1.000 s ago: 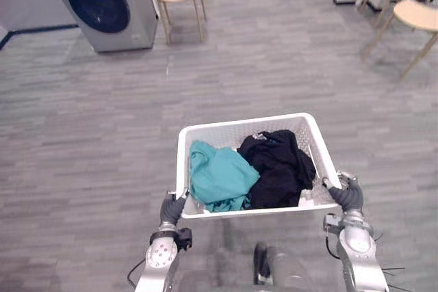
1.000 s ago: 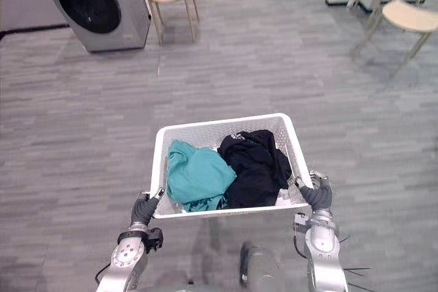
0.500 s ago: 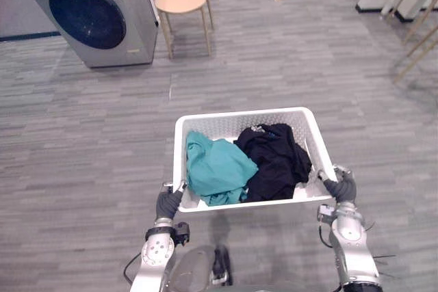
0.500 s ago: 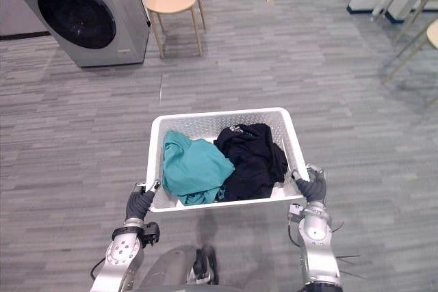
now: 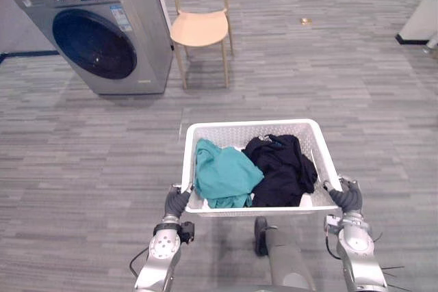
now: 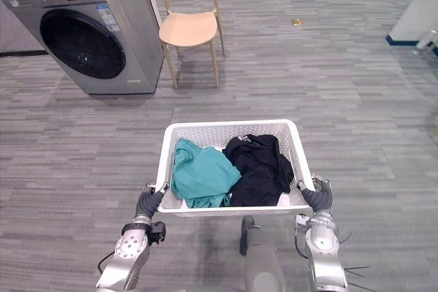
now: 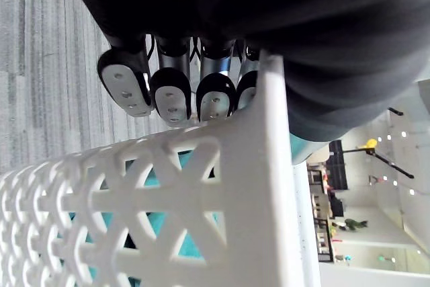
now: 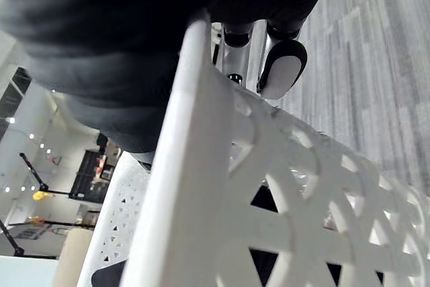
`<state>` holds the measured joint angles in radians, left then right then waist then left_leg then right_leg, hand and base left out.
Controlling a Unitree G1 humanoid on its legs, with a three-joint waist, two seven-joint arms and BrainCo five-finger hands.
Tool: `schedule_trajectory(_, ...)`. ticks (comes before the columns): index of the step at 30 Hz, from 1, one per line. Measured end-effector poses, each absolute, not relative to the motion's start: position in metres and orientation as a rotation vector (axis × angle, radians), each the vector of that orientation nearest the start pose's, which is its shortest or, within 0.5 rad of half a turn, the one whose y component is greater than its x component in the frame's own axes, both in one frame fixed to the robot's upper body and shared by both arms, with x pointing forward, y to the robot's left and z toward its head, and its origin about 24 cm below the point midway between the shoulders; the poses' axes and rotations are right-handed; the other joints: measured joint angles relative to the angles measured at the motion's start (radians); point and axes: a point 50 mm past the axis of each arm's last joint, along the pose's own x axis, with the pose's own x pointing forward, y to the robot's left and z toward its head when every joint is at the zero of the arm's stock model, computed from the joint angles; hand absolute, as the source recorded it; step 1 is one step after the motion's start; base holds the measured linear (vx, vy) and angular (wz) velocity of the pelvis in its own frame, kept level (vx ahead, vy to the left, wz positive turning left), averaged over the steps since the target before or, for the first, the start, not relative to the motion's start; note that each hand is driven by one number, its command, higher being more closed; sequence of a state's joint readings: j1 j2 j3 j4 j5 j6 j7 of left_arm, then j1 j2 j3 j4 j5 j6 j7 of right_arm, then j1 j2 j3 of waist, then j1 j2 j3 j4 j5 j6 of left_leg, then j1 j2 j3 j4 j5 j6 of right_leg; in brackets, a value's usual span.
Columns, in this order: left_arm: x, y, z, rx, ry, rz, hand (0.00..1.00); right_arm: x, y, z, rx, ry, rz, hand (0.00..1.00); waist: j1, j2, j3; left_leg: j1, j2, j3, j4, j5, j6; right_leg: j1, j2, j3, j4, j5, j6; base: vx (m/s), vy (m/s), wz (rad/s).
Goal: Pick up the laundry basket with both hands and put the clothes into the washing machine.
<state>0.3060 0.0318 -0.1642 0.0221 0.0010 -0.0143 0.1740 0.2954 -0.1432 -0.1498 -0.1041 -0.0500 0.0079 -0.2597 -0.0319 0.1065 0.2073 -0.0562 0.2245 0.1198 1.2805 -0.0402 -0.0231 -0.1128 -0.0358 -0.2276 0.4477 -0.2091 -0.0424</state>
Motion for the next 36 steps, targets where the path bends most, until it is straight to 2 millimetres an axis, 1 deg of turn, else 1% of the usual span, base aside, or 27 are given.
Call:
schedule_trajectory(1, 0.181, 0.141, -0.022, 0.029, 0.282, 0.09, 1.0, 0.183, -0.238, 0.021, -0.243, 0.13, -0.458, 1.0, 0.028, -0.009, 0.0, -0.108, 0.03, 0.029, -0.004, -0.086, 0.024, 0.097, -0.003, 0.013, -0.061, -0.025, 0.013, 0.69, -0.012, -0.07)
schedule_trajectory(4, 0.182, 0.144, -0.018, 0.025, 0.251, 0.092, 1.0, 0.191, -0.237, 0.03, -0.237, 0.085, -0.453, 1.0, 0.056, -0.019, 0.001, -0.258, 0.003, 0.085, -0.271, -0.18, 0.037, 0.228, -0.036, 0.03, -0.165, -0.055, 0.053, 0.59, 0.093, -0.15)
schedule_trajectory(5, 0.182, 0.144, -0.018, 0.022, 0.247, 0.093, 1.0, 0.196, -0.237, 0.03, -0.237, 0.079, -0.449, 1.0, 0.059, -0.029, 0.0, -0.292, -0.056, 0.078, -0.521, -0.173, 0.026, 0.27, -0.072, 0.037, -0.19, -0.071, 0.091, 0.68, 0.208, -0.21)
schedule_trajectory(6, 0.182, 0.143, -0.018, 0.021, 0.248, 0.091, 1.0, 0.2, -0.24, 0.026, -0.245, 0.089, -0.448, 1.0, 0.066, -0.027, -0.001, -0.299, -0.099, 0.057, -0.798, -0.106, -0.037, 0.322, -0.095, 0.05, -0.225, -0.089, 0.122, 0.69, 0.238, -0.3)
schedule_trajectory(7, 0.182, 0.142, -0.018, 0.018, 0.25, 0.088, 1.0, 0.202, -0.241, 0.022, -0.249, 0.104, -0.447, 1.0, 0.075, -0.025, -0.002, -0.288, -0.113, 0.05, -0.876, 0.017, -0.031, 0.347, -0.101, 0.067, -0.25, -0.096, 0.138, 0.8, 0.33, -0.44)
schedule_trajectory(8, 0.182, 0.143, -0.019, 0.027, 0.26, 0.088, 1.0, 0.204, -0.239, 0.01, -0.235, 0.156, -0.445, 1.0, 0.082, -0.057, -0.011, -0.262, -0.155, 0.079, -0.855, 0.033, 0.021, 0.4, -0.14, 0.126, -0.303, -0.081, 0.14, 0.81, 0.366, -0.13)
schedule_trajectory(9, 0.184, 0.143, -0.017, 0.033, 0.257, 0.087, 1.0, 0.205, -0.241, 0.008, -0.238, 0.166, -0.447, 1.0, 0.063, -0.057, -0.017, -0.301, -0.163, 0.081, -0.759, -0.031, 0.08, 0.41, -0.149, 0.155, -0.31, -0.034, 0.147, 0.82, 0.389, -0.03)
schedule_trajectory(10, 0.184, 0.143, -0.017, 0.033, 0.256, 0.087, 1.0, 0.205, -0.241, 0.007, -0.24, 0.169, -0.444, 1.0, 0.065, -0.058, -0.017, -0.317, -0.162, 0.085, -0.709, -0.071, 0.09, 0.405, -0.161, 0.171, -0.292, -0.024, 0.163, 0.67, 0.367, 0.04)
schedule_trajectory(11, 0.183, 0.143, -0.018, 0.034, 0.266, 0.087, 1.0, 0.204, -0.24, 0.005, -0.236, 0.176, -0.445, 1.0, 0.078, -0.069, -0.02, -0.312, -0.169, 0.11, -0.656, -0.147, 0.105, 0.389, -0.178, 0.206, -0.22, -0.021, 0.175, 0.62, 0.355, -0.3)
schedule_trajectory(13, 0.181, 0.144, -0.021, 0.038, 0.288, 0.088, 1.0, 0.206, -0.239, 0.003, -0.227, 0.182, -0.445, 1.0, 0.078, -0.089, -0.016, -0.233, -0.212, 0.141, -0.669, -0.23, 0.109, 0.272, -0.231, 0.268, 0.104, 0.017, 0.291, 0.58, 0.317, -0.27)
schedule_trajectory(14, 0.181, 0.146, -0.023, 0.053, 0.296, 0.084, 1.0, 0.204, -0.237, -0.001, -0.224, 0.2, -0.445, 1.0, 0.068, -0.103, -0.012, -0.149, -0.252, 0.148, -0.711, -0.255, 0.113, 0.158, -0.255, 0.295, 0.412, 0.059, 0.3, 0.56, 0.249, -0.01)
schedule_trajectory(16, 0.178, 0.149, -0.026, 0.066, 0.316, 0.085, 1.0, 0.201, -0.235, -0.01, -0.222, 0.238, -0.44, 1.0, 0.042, -0.085, -0.014, 0.055, -0.284, 0.141, -0.859, -0.266, 0.118, -0.002, -0.246, 0.205, 0.7, 0.003, 0.162, 0.68, 0.247, 0.03)
schedule_trajectory(18, 0.181, 0.149, -0.024, 0.078, 0.302, 0.074, 1.0, 0.201, -0.235, -0.009, -0.225, 0.231, -0.441, 1.0, 0.032, -0.07, -0.019, 0.148, -0.284, 0.125, -0.949, -0.265, 0.117, -0.087, -0.221, 0.106, 0.676, -0.03, 0.111, 0.54, 0.154, 0.11)
schedule_trajectory(21, 0.189, 0.151, -0.019, 0.102, 0.269, 0.056, 1.0, 0.202, -0.236, -0.004, -0.225, 0.207, -0.445, 1.0, 0.004, -0.069, -0.018, 0.257, -0.283, 0.076, -1.041, -0.276, 0.094, -0.229, -0.166, -0.006, 0.431, -0.074, 0.08, 0.55, 0.046, 0.35)
schedule_trajectory(23, 0.195, 0.15, -0.023, 0.113, 0.28, 0.045, 1.0, 0.202, -0.238, -0.004, -0.224, 0.208, -0.452, 1.0, -0.008, -0.066, -0.014, 0.351, -0.274, 0.066, -1.094, -0.301, 0.047, -0.282, -0.073, -0.006, 0.003, 0.093, 0.058, 0.58, -0.02, 0.35)
schedule_trajectory(25, 0.194, 0.146, -0.03, 0.114, 0.309, 0.033, 1.0, 0.197, -0.241, -0.007, -0.235, 0.226, -0.459, 1.0, -0.023, -0.046, -0.017, 0.404, -0.255, 0.039, -1.119, -0.311, 0.03, -0.26, -0.026, 0.023, -0.103, 0.308, 0.006, 0.64, -0.042, 0.19)
schedule_trajectory(26, 0.196, 0.141, -0.031, 0.103, 0.312, 0.032, 1.0, 0.199, -0.244, -0.005, -0.246, 0.224, -0.462, 1.0, -0.006, -0.001, -0.028, 0.419, -0.219, 0.036, -1.125, -0.288, -0.012, -0.258, -0.009, 0.018, -0.072, 0.277, -0.013, 0.73, -0.055, 0.18)
schedule_trajectory(27, 0.2, 0.138, -0.03, 0.103, 0.309, 0.019, 1.0, 0.197, -0.249, -0.004, -0.253, 0.226, -0.479, 1.0, -0.014, -0.019, -0.016, 0.418, -0.247, -0.011, -1.095, -0.211, -0.035, -0.295, -0.067, 0.03, 0.076, 0.212, -0.012, 0.81, -0.094, 0.29)
schedule_trajectory(28, 0.203, 0.135, -0.028, 0.097, 0.296, 0.009, 1.0, 0.195, -0.251, -0.004, -0.259, 0.231, -0.485, 1.0, -0.04, -0.046, 0.001, 0.427, -0.276, -0.024, -1.07, -0.164, -0.02, -0.325, -0.115, 0.018, 0.213, 0.169, -0.054, 0.58, -0.162, 0.59)
schedule_trajectory(29, 0.196, 0.133, -0.033, 0.071, 0.325, 0.023, 1.0, 0.189, -0.252, -0.008, -0.266, 0.254, -0.474, 1.0, -0.038, -0.015, -0.014, 0.443, -0.262, -0.008, -0.983, -0.139, -0.004, -0.309, -0.068, -0.035, 0.221, 0.128, -0.005, 0.66, -0.288, 0.35)
schedule_trajectory(30, 0.187, 0.133, -0.036, 0.064, 0.342, 0.031, 1.0, 0.186, -0.25, -0.005, -0.264, 0.245, -0.476, 1.0, -0.041, -0.021, -0.015, 0.387, -0.231, 0.021, -0.756, -0.095, -0.014, -0.214, -0.043, -0.112, 0.122, 0.062, -0.108, 0.55, -0.289, -0.13)
schedule_trajectory(31, 0.184, 0.131, -0.038, 0.046, 0.353, 0.039, 1.0, 0.187, -0.251, -0.001, -0.271, 0.229, -0.474, 1.0, -0.034, 0.013, -0.016, 0.339, -0.204, 0.046, -0.628, -0.036, -0.002, -0.178, -0.017, -0.106, 0.092, 0.035, -0.092, 0.58, -0.147, -0.56)
schedule_trajectory(32, 0.181, 0.129, -0.038, 0.028, 0.355, 0.046, 1.0, 0.188, -0.252, 0.005, -0.278, 0.206, -0.471, 1.0, -0.01, 0.063, -0.018, 0.212, -0.097, 0.086, -0.35, 0.028, 0.0, -0.121, 0.04, -0.102, 0.042, 0.025, -0.099, 0.57, -0.018, -0.6)
schedule_trajectory(33, 0.182, 0.131, -0.033, 0.029, 0.334, 0.053, 1.0, 0.188, -0.249, 0.003, -0.265, 0.21, -0.471, 1.0, -0.002, 0.052, -0.012, 0.107, -0.018, 0.12, -0.176, -0.025, 0.026, -0.059, 0.06, -0.097, 0.002, 0.013, -0.106, 0.54, 0.032, -0.45)
schedule_trajectory(34, 0.182, 0.133, -0.032, 0.033, 0.329, 0.056, 1.0, 0.189, -0.247, 0.003, -0.255, 0.208, -0.474, 1.0, 0.007, 0.046, -0.009, 0.068, 0.006, 0.13, -0.143, -0.055, 0.03, -0.022, 0.063, -0.09, -0.025, 0.013, -0.107, 0.58, -0.023, -0.26)
schedule_trajectory(35, 0.179, 0.136, -0.033, 0.042, 0.333, 0.058, 1.0, 0.189, -0.245, 0.004, -0.245, 0.2, -0.475, 1.0, 0.024, 0.001, 0.004, 0.002, 0.021, 0.141, -0.153, -0.109, 0.03, 0.039, 0.057, -0.063, -0.08, 0.017, -0.099, 0.56, 0.001, -0.41)
schedule_trajectory(36, 0.179, 0.137, -0.034, 0.045, 0.336, 0.058, 1.0, 0.19, -0.244, 0.006, -0.245, 0.193, -0.471, 1.0, 0.044, -0.013, 0.002, -0.05, 0.02, 0.14, -0.225, -0.166, 0.017, 0.096, 0.048, -0.039, -0.139, 0.026, -0.085, 0.54, 0.014, -0.43)
